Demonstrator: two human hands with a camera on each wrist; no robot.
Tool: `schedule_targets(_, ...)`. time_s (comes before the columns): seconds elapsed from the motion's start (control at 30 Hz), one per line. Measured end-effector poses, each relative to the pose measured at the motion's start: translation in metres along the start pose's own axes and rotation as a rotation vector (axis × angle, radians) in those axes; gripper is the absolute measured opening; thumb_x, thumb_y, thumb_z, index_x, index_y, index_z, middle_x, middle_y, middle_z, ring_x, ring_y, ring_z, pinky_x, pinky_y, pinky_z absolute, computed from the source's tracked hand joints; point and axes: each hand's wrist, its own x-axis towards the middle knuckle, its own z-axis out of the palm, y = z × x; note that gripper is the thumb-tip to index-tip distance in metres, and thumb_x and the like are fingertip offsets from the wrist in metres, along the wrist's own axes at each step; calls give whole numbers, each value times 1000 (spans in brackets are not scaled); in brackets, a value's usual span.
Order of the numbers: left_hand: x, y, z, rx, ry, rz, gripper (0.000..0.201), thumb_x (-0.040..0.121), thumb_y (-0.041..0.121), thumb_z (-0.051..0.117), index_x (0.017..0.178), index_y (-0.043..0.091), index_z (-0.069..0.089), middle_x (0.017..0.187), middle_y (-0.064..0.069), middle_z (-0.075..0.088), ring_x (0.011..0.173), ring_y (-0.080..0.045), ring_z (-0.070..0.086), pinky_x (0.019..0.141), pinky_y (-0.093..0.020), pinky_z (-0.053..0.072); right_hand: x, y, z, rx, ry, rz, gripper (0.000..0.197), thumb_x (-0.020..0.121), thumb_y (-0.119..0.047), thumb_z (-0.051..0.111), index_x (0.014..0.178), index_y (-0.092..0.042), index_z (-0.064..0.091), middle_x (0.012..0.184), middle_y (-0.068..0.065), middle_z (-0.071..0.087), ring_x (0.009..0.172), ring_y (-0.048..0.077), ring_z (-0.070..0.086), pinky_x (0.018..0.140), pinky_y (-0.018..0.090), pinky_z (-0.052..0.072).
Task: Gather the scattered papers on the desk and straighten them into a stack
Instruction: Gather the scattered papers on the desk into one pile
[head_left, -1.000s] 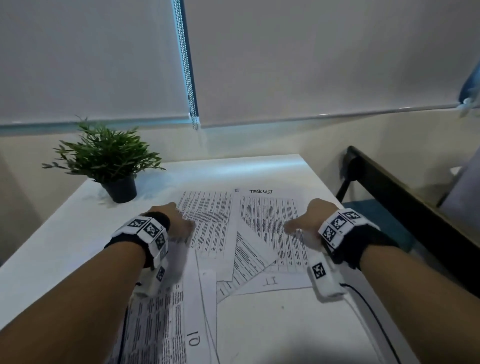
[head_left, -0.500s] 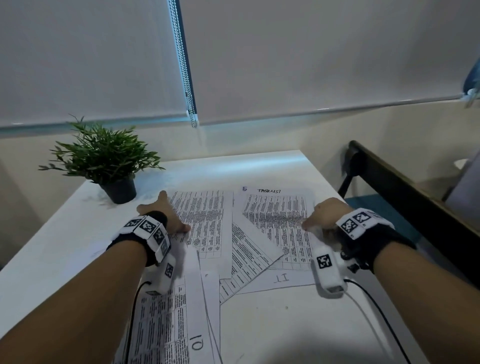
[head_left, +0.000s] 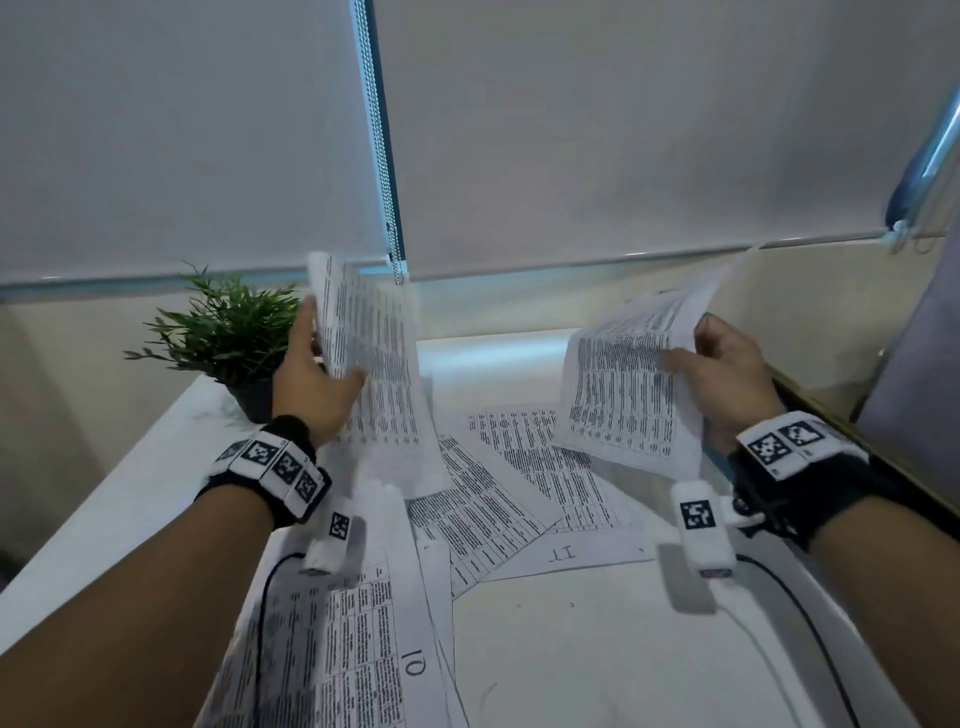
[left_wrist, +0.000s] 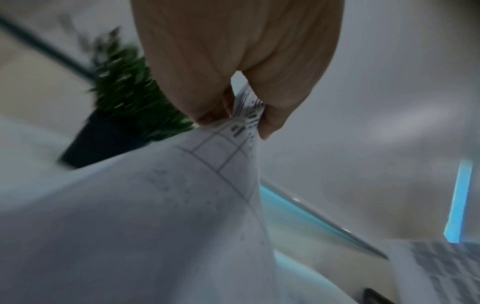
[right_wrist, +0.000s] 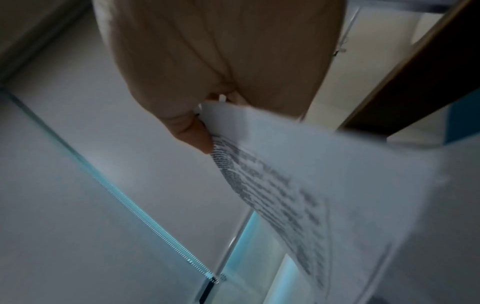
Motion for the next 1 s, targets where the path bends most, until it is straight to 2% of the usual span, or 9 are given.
schedule_targets(0.13,-18,68,-25,-35,63,232,99,92,8,70,162,36,6,154,-5,46,118,-14,57,89,-35,52,-32,-16,27,13,-56,-48,22,91,11,61,112,16,55,103,18,77,87,30,71,90,57,57)
schedule_targets(0.27,-38,109,-65,-158,167,363,97,92,16,72,163,29,8,170,0,20,148,-21,35,116,-38,34,-66,-25,55,84,-115,-15,28,90,-3,63,106,15,50,121,36,65,91,44,69,93,76,46)
schedule_targets(0.33,-47,103,-82,-269,111,255,98,91,20,74,163,28,8,171,-2,15,149,-18,27,114,-31,27,-86,-36,72,125,-142,12,56,84,-25,71,119,13,50,136,38,53,105,51,65,102,74,41)
schedule_targets(0.47,-82,64,-97,-460,-17,-102,108,83,33,81,161,35,6,166,-7,29,142,-32,46,112,-59,42,-116,-43,102,230,-264,88,56,101,-29,60,153,-14,47,154,4,52,136,23,52,107,35,40)
schedule_targets(0.57,-119,34,-100,-255,-102,-316,110,89,44,71,161,33,-11,168,-9,24,142,-33,45,106,-49,49,-138,-39,126,300,-447,167,48,89,-36,68,135,-22,66,137,9,69,121,40,67,106,60,49)
schedule_targets(0.63,-145,21,-103,-142,-190,-414,109,90,57,62,160,33,-17,151,-16,49,122,-35,61,76,-35,55,-153,-37,138,359,-506,242,55,84,-38,71,137,-25,65,136,9,70,117,41,69,104,66,48)
schedule_targets(0.77,-165,8,-114,-232,-292,-613,107,86,68,56,158,39,-19,151,-14,49,113,-37,63,91,-44,54,-177,-24,155,378,-601,328,43,87,-36,68,127,-20,73,126,16,74,114,46,68,103,69,47)
schedule_targets(0.9,-174,3,-128,-286,-274,-718,96,89,48,60,158,43,-7,92,-14,64,79,-32,62,68,-43,55,-187,-8,150,300,-584,378,26,88,-29,65,94,-6,76,88,15,71,75,35,70,74,49,61)
schedule_targets(1.0,-180,-7,-142,-234,-282,-697,94,90,15,54,159,38,-4,59,-14,44,45,-21,42,53,-26,40,-192,0,143,262,-561,413,24,96,-32,61,105,-11,67,86,11,67,69,30,67,64,38,59)
